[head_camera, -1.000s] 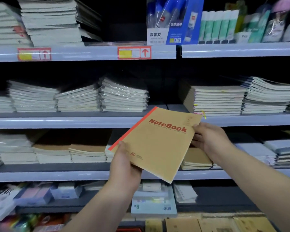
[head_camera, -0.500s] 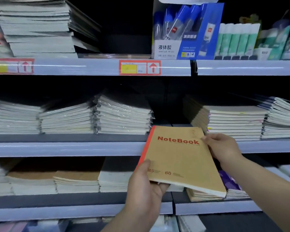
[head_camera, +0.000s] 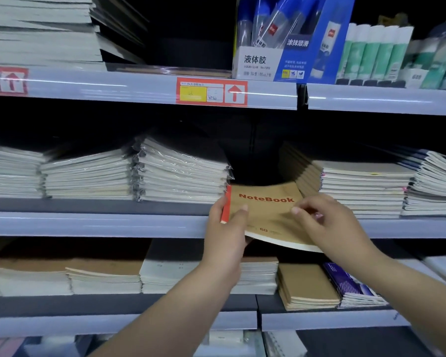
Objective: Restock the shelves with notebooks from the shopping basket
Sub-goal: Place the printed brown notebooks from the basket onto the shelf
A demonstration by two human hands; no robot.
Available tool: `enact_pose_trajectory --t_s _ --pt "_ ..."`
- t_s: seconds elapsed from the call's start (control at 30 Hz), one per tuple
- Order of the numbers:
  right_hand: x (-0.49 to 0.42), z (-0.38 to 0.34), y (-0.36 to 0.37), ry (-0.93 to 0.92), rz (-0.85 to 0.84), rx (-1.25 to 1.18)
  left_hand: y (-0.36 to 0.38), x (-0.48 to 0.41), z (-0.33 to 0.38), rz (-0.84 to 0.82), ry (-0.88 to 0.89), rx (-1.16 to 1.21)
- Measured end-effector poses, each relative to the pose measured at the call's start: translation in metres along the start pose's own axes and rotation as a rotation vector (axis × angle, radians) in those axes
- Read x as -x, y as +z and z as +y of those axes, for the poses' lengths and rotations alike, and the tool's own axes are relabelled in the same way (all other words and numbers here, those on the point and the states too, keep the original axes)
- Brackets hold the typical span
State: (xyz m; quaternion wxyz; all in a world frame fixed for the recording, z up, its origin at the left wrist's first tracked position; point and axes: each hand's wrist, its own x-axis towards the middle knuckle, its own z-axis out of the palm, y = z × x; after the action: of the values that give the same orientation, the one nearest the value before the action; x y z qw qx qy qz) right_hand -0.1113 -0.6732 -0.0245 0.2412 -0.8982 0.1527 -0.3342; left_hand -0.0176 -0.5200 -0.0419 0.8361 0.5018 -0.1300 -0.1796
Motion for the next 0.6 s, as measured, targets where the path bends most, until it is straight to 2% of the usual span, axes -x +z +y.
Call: enact_pose_trajectory --t_s 0.07,0.13,0.2,0.4,0.6 --pt "0.015 -0.008 -0.001 -0.176 -0.081 0.101 -0.003 -0.005 -0.002 0.013 0.076 -0.145" --pt "0.024 -0.009 0.002 -0.386 -0.108 0.328 -0.005 -0.008 -0.004 0.039 0.138 -0.263" --pt "0.025 -0.006 0.003 -0.502 -0.118 0.494 -0.008 -0.010 -0.007 0.061 0.210 -0.392" --pt "0.002 0.012 0.004 -0.394 -0.186 0.581 -0.014 -0.027 -0.010 -0.038 0.443 -0.827" --pt "-0.021 0.024 0.008 -0.343 -0.189 0.632 -0.006 -0.042 -0.001 -0.188 0.539 -1.112"
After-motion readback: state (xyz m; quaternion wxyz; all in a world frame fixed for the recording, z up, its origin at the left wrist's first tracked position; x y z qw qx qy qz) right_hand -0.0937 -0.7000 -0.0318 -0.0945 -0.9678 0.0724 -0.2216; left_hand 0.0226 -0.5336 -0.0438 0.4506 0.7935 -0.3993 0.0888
